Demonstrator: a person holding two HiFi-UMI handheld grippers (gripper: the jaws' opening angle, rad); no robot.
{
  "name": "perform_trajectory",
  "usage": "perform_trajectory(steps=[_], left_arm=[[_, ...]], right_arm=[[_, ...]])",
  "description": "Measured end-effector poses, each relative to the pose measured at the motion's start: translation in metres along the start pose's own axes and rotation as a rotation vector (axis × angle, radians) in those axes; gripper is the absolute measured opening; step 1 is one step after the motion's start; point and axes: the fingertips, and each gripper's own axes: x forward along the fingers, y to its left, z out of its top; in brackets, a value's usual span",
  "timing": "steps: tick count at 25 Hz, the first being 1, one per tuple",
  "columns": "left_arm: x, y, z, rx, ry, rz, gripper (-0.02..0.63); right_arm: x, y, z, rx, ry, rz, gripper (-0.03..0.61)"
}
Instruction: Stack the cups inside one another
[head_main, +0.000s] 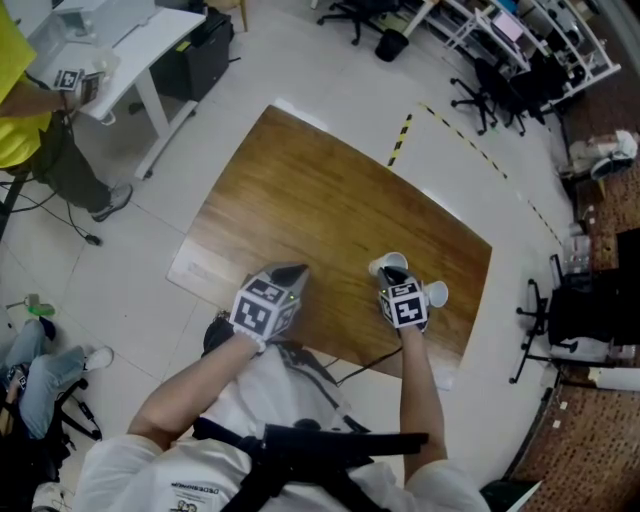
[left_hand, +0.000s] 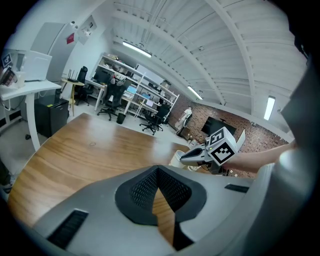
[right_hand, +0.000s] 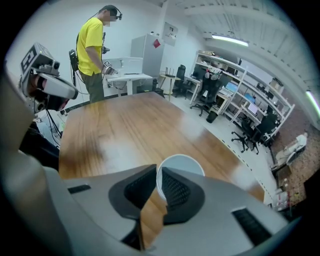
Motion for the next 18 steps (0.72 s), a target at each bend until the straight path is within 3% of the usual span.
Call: perform_trajectory(steps=[9,18], left_arm=[[0.000,-0.001,0.003,0.012,0.002,-0.003,-0.005],[-0.004,0.001,0.013,0.029,-0.012,-0.007,-0.005]], right_arm=[[-0.028,-0.013,0.022,0.087,-0.135,-0.034,0.067],[-0.081,-0.024,0.055,0.359,-0.389,-0.024,0.127]])
